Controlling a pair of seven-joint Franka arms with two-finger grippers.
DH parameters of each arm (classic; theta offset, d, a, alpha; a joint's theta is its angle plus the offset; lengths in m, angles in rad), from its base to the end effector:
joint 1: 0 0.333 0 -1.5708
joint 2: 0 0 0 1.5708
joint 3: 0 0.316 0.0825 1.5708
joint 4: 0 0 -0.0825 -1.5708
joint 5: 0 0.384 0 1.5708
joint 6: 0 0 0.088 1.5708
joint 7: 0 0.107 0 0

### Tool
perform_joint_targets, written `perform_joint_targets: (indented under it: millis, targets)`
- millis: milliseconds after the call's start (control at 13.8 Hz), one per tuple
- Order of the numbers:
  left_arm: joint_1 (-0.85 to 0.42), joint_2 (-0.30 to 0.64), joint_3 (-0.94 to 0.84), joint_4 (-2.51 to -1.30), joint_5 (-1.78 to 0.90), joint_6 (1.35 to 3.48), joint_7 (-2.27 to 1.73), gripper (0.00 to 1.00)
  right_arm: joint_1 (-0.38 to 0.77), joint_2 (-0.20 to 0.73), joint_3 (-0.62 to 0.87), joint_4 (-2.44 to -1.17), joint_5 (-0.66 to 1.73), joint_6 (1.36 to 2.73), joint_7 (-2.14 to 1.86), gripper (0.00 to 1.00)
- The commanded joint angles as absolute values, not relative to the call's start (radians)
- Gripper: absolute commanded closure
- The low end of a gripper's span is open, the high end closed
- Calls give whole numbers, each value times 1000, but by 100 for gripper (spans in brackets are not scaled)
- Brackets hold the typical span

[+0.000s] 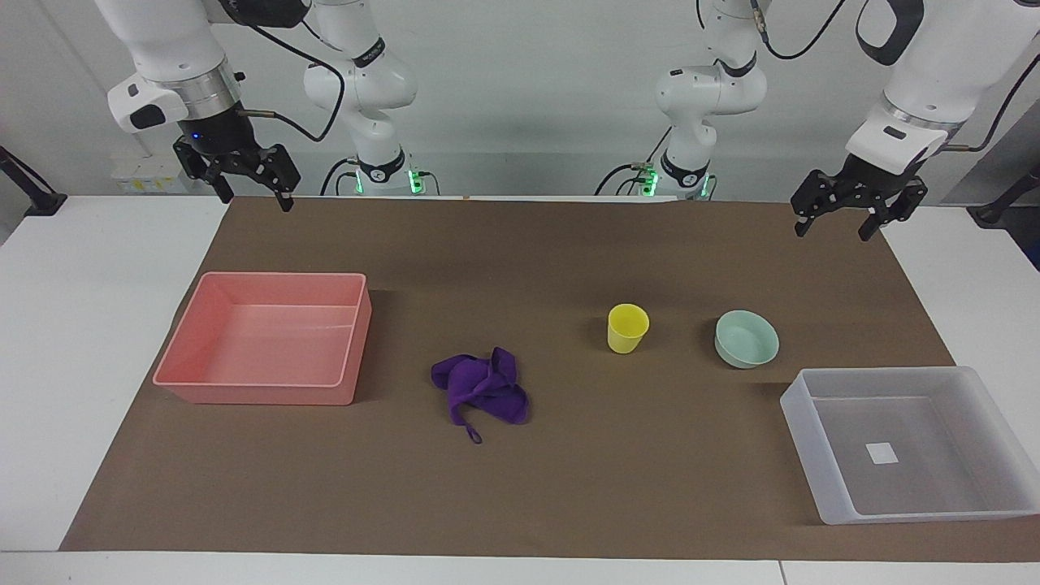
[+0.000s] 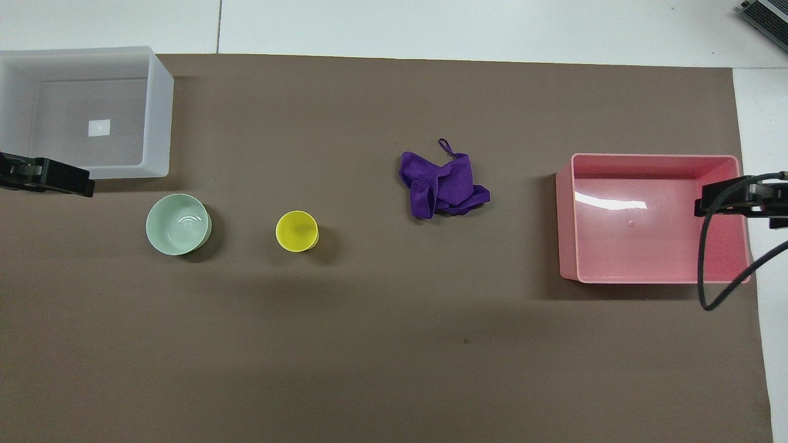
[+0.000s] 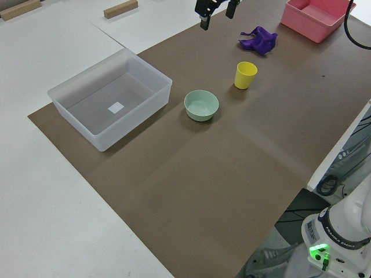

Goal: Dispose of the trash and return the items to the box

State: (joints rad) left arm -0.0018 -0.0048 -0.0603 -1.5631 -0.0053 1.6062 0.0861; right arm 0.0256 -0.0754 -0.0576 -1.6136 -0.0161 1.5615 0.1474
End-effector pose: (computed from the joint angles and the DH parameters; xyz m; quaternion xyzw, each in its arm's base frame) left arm 0.5558 -0.0352 0.6340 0.9970 -0.0740 0.0240 0.0022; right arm 0.5297 -0.0200 0.6443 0.9959 -0.0897 0.0119 0.0052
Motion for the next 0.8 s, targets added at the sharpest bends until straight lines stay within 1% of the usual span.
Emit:
perform_joint_targets:
  millis: [0,506,723]
  targets:
    - [6,-17,-67,-1562,-5,1585,75,0,29,-86,-58,-1614,-18,1543,156,0]
    - [-8,-31,-75,-1597,-2,1580,77,0,29,-87,-58,-1620,-18,1554,158,0]
    - [9,-40,-74,-1608,-2,1594,81,0,29,-90,-58,-1623,-18,1551,158,0]
